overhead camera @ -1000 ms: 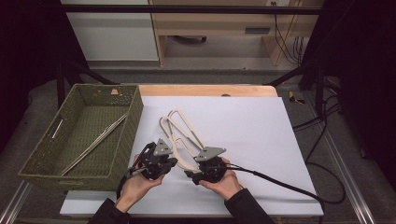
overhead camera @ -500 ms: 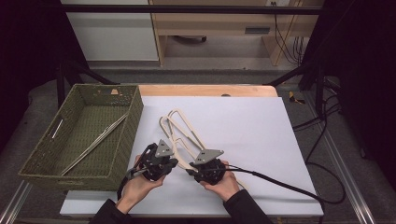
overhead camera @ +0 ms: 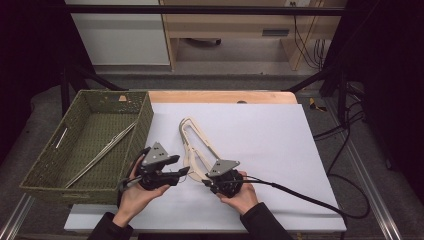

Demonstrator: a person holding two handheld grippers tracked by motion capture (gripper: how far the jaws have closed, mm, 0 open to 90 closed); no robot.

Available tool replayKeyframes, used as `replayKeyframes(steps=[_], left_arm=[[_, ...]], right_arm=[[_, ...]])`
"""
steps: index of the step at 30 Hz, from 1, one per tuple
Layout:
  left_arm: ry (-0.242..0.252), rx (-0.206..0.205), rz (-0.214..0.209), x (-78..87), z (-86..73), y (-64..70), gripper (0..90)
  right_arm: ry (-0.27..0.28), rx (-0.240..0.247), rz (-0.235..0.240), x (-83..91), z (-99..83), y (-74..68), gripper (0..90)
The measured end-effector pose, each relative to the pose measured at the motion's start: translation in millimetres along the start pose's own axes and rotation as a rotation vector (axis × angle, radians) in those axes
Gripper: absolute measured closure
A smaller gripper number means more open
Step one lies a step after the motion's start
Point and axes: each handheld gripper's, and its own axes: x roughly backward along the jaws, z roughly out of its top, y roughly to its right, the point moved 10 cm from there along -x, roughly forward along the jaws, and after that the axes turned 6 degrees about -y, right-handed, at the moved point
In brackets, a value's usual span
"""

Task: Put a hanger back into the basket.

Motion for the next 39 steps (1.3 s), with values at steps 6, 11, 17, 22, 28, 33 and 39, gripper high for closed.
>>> replayKeyframes(steps=[6,11,17,22,28,33,39], left_arm=[[0.109,0.061,0.011,25.0,8.3,-19.1,30.1],[0.146,0.079,0.032,34.5,9.6,-28.9,26.5],[0.146,0.076,0.037,33.4,8.5,-31.5,21.4],[0.139,0.072,0.038,29.3,6.9,-31.6,17.7],[0.129,0.065,0.038,25.8,5.4,-31.0,16.6],[0.127,0.053,0.03,24.8,5.6,-28.5,15.8],[0.117,0.014,0.013,22.0,6.4,-20.6,12.2]], right_arm=[[0.01,0.011,-0.024,8.3,2.6,4.8,76.4],[0.023,0.0,-0.04,17.0,4.3,10.4,77.2],[0.063,-0.032,-0.082,39.3,7.2,27.9,80.2],[0.089,-0.051,-0.176,60.8,7.0,48.5,84.6],[0.104,-0.103,-0.217,77.9,-1.8,71.6,86.9],[0.105,-0.116,-0.191,84.7,-3.5,74.3,87.0],[0.137,-0.113,-0.104,91.8,2.9,63.0,87.1]])
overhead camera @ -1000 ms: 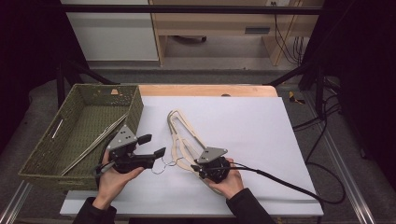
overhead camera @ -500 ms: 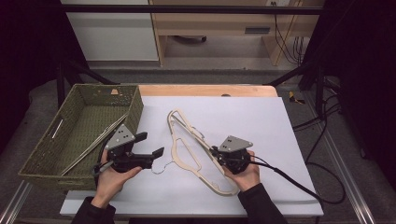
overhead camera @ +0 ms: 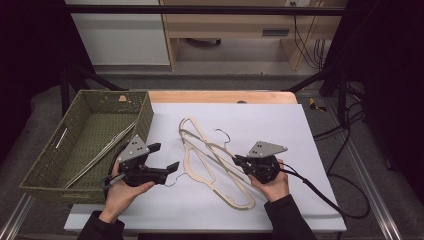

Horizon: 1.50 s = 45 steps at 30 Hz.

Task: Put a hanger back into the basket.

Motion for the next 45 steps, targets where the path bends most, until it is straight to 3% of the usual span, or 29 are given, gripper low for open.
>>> replayKeyframes(steps=[1,4,5,6,7,8,9,12,15,20,26,27,29,33,38,41,45], left_arm=[[-0.002,-0.005,-0.004,-0.8,0.0,1.4,10.3],[-0.014,-0.02,-0.015,-4.7,-1.2,5.9,9.0],[-0.021,-0.026,-0.022,-6.3,-2.2,7.7,8.4],[-0.029,-0.031,-0.031,-8.0,-3.2,9.6,8.4],[-0.042,-0.041,-0.041,-11.8,-5.1,12.9,8.4],[-0.042,-0.041,-0.041,-11.8,-5.1,12.9,8.5],[-0.05,-0.049,-0.045,-13.8,-6.2,14.7,8.7],[-0.071,-0.071,-0.06,-20.9,-9.7,21.2,9.4],[-0.113,-0.103,-0.09,-31.0,-16.3,30.9,14.3],[-0.152,-0.132,-0.108,-38.9,-22.8,37.2,20.2],[-0.193,-0.161,-0.132,-46.0,-29.9,43.5,34.8],[-0.201,-0.174,-0.135,-47.0,-31.5,44.6,42.3],[-0.205,-0.179,-0.138,-47.1,-32.0,45.2,45.3],[-0.213,-0.187,-0.158,-44.9,-32.5,47.5,61.5],[-0.234,-0.205,-0.144,-43.6,-34.0,48.7,65.1],[-0.252,-0.206,-0.155,-43.8,-36.0,51.3,71.5],[-0.271,-0.208,-0.173,-43.9,-37.6,57.2,76.2]], right_arm=[[0.001,0.005,0.032,1.3,1.9,-6.4,87.1],[0.004,0.022,0.067,2.1,4.2,-14.0,87.1],[0.01,0.037,0.104,2.5,6.5,-22.5,87.1],[0.01,0.037,0.104,2.5,6.5,-22.5,87.1],[0.013,0.043,0.148,2.1,7.9,-31.7,87.1],[0.013,0.043,0.148,2.1,7.9,-31.7,87.1],[0.015,0.053,0.188,1.4,9.4,-40.2,87.1],[0.015,0.063,0.223,0.8,10.5,-48.0,87.1],[0.016,0.08,0.281,-0.8,10.8,-59.0,87.1],[0.012,0.094,0.315,-2.3,9.7,-65.4,87.1],[-0.009,0.112,0.363,-5.2,7.5,-75.8,87.1],[-0.014,0.12,0.377,-5.7,6.5,-77.8,87.1],[-0.015,0.121,0.384,-5.7,6.3,-78.7,87.1],[-0.008,0.122,0.403,-3.8,7.1,-80.2,87.0],[-0.002,0.119,0.405,-3.3,7.9,-79.5,86.1],[-0.005,0.126,0.335,-4.8,7.8,-72.4,81.7],[-0.004,0.134,0.289,-6.7,7.6,-67.7,76.5]])
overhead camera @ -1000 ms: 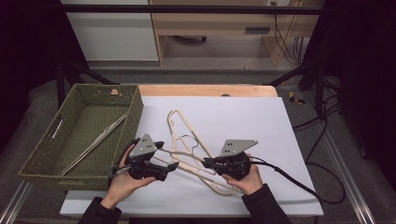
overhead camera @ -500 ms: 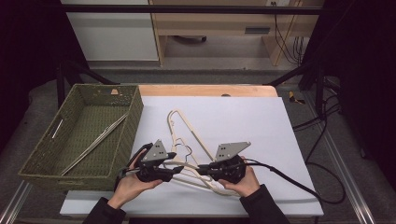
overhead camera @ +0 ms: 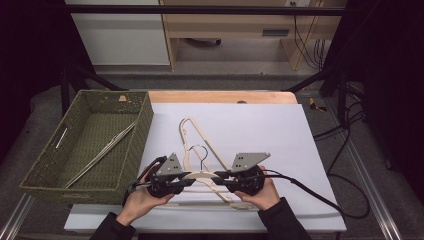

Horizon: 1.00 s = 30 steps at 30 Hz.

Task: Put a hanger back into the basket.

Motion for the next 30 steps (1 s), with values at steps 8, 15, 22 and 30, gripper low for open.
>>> replayKeyframes(steps=[8,15,22,30], left_arm=[[0.004,0.021,-0.093,-1.0,2.3,14.8,84.6],[0.03,0.071,-0.07,4.2,1.9,7.0,85.9],[0.114,0.089,-0.032,24.1,11.3,2.0,86.0],[0.166,0.114,0.032,49.3,18.3,-3.8,85.9]], right_arm=[[0.04,-0.011,-0.091,-0.9,2.5,10.9,60.7],[0.081,-0.041,-0.137,13.6,4.8,20.3,44.9],[0.164,-0.151,-0.224,45.4,0.6,43.2,24.2],[0.174,-0.251,-0.25,65.3,-22.7,53.7,11.8]])
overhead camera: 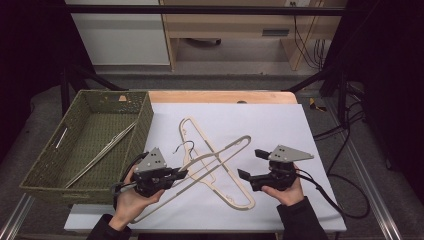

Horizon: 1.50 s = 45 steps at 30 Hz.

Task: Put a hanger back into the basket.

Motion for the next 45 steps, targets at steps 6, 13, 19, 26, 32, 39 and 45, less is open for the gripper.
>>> replayKeyframes(steps=[6,13,19,26,32,39,45], left_arm=[[0.024,-0.007,0.021,14.7,13.8,-3.0,85.9],[0.06,-0.022,0.05,38.5,40.5,-10.7,85.9],[0.083,-0.033,0.074,64.5,59.8,-20.7,85.9],[0.115,-0.043,0.093,98.7,80.3,-42.5,85.9],[0.113,-0.047,0.158,120.9,87.7,-66.7,86.0],[0.097,-0.031,0.175,130.0,79.5,-95.1,85.9],[0.074,-0.008,0.219,135.0,67.3,-123.9,85.9]], right_arm=[[0.042,-0.064,-0.03,18.4,-10.7,17.3,10.4],[0.079,-0.109,-0.068,29.7,-13.9,32.1,10.1],[0.089,-0.118,-0.067,32.9,-13.0,32.6,8.0],[0.094,-0.119,-0.077,36.4,-12.4,34.6,6.4],[0.101,-0.12,-0.076,37.0,-11.9,35.5,6.0],[0.095,-0.117,-0.078,36.3,-12.7,35.6,5.8],[0.091,-0.119,-0.085,35.4,-13.1,36.1,5.4]])
